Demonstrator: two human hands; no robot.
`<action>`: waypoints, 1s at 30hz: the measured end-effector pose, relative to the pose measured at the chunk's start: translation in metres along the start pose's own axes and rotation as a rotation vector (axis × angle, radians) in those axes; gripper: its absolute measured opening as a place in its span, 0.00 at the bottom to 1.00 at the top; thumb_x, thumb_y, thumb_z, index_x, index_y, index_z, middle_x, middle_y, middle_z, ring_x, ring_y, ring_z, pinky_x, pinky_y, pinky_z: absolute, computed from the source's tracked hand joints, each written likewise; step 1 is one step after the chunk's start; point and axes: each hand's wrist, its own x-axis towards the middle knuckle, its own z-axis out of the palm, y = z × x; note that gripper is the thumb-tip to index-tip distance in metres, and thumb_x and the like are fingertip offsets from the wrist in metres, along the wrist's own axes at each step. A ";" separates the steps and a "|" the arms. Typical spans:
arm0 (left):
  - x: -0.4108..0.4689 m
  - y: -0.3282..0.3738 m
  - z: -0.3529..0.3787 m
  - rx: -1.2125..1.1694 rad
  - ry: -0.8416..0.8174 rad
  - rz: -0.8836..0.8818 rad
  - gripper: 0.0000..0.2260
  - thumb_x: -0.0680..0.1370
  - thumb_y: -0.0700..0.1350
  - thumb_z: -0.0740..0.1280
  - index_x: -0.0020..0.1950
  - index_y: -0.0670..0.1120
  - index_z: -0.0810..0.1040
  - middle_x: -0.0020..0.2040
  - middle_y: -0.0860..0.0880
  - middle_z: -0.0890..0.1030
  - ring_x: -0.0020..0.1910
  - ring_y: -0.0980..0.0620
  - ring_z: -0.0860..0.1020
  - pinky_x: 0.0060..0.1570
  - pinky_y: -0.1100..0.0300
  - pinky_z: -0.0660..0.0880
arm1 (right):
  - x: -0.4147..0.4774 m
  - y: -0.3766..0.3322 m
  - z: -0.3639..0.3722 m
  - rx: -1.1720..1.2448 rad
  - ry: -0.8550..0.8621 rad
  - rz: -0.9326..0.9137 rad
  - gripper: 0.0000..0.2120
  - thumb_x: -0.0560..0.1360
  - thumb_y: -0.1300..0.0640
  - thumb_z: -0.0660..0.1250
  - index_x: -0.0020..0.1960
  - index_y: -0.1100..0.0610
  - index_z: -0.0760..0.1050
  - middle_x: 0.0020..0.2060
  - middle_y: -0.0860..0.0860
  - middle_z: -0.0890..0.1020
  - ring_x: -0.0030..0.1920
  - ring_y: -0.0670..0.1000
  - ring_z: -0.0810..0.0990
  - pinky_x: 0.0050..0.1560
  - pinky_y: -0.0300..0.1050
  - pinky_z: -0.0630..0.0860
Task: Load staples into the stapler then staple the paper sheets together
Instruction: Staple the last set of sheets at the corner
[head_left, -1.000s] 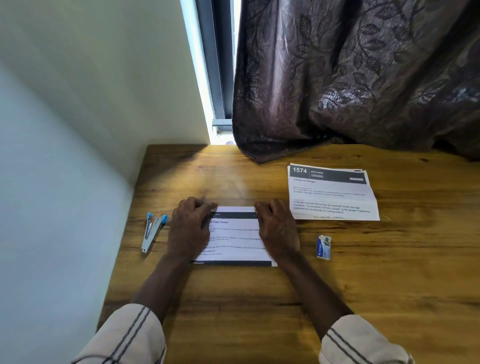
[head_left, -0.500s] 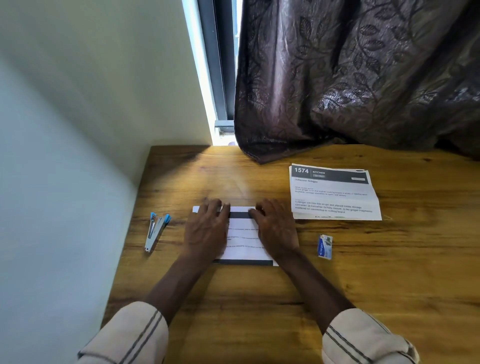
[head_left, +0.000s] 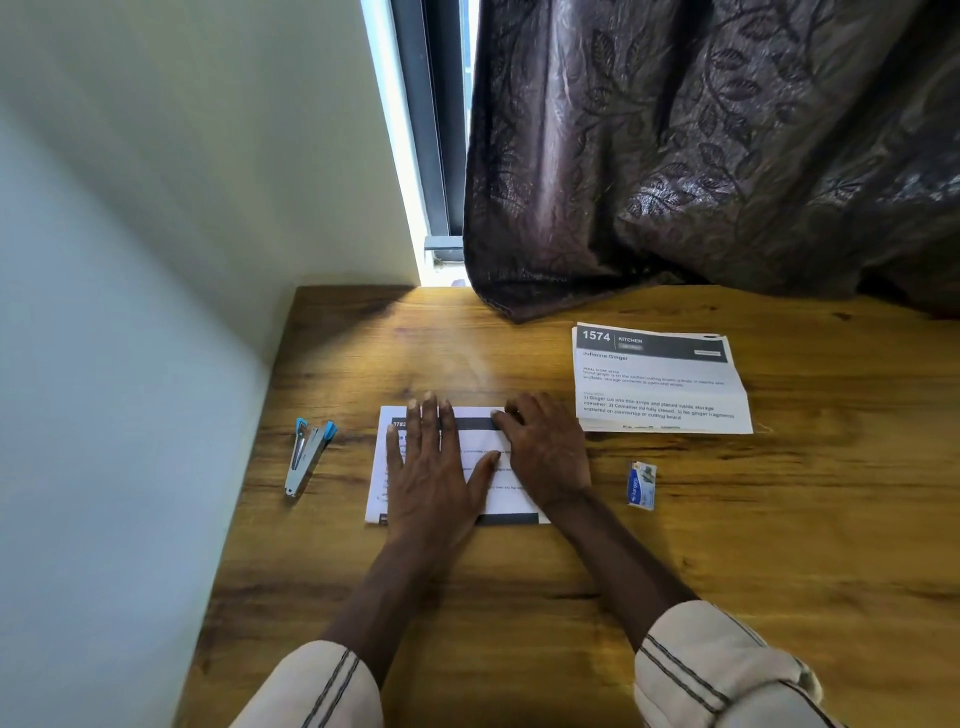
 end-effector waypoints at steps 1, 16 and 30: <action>-0.001 0.000 0.001 -0.001 0.001 -0.003 0.42 0.80 0.72 0.36 0.84 0.45 0.41 0.85 0.45 0.41 0.84 0.45 0.40 0.81 0.44 0.40 | 0.000 -0.002 -0.003 -0.012 -0.024 0.011 0.17 0.70 0.56 0.78 0.58 0.55 0.82 0.51 0.53 0.81 0.52 0.55 0.80 0.49 0.50 0.79; 0.005 -0.002 0.016 0.038 0.114 -0.023 0.29 0.85 0.55 0.49 0.82 0.40 0.61 0.83 0.41 0.61 0.82 0.43 0.61 0.78 0.40 0.56 | -0.025 -0.054 0.009 -0.045 0.052 0.358 0.21 0.81 0.46 0.59 0.68 0.55 0.79 0.64 0.53 0.81 0.69 0.60 0.76 0.70 0.63 0.61; -0.009 -0.075 -0.019 0.156 0.081 0.007 0.35 0.82 0.70 0.42 0.81 0.52 0.65 0.83 0.42 0.61 0.83 0.39 0.55 0.76 0.32 0.52 | -0.025 -0.051 0.002 -0.049 0.022 0.362 0.20 0.82 0.50 0.58 0.70 0.54 0.76 0.67 0.52 0.78 0.71 0.57 0.73 0.72 0.65 0.64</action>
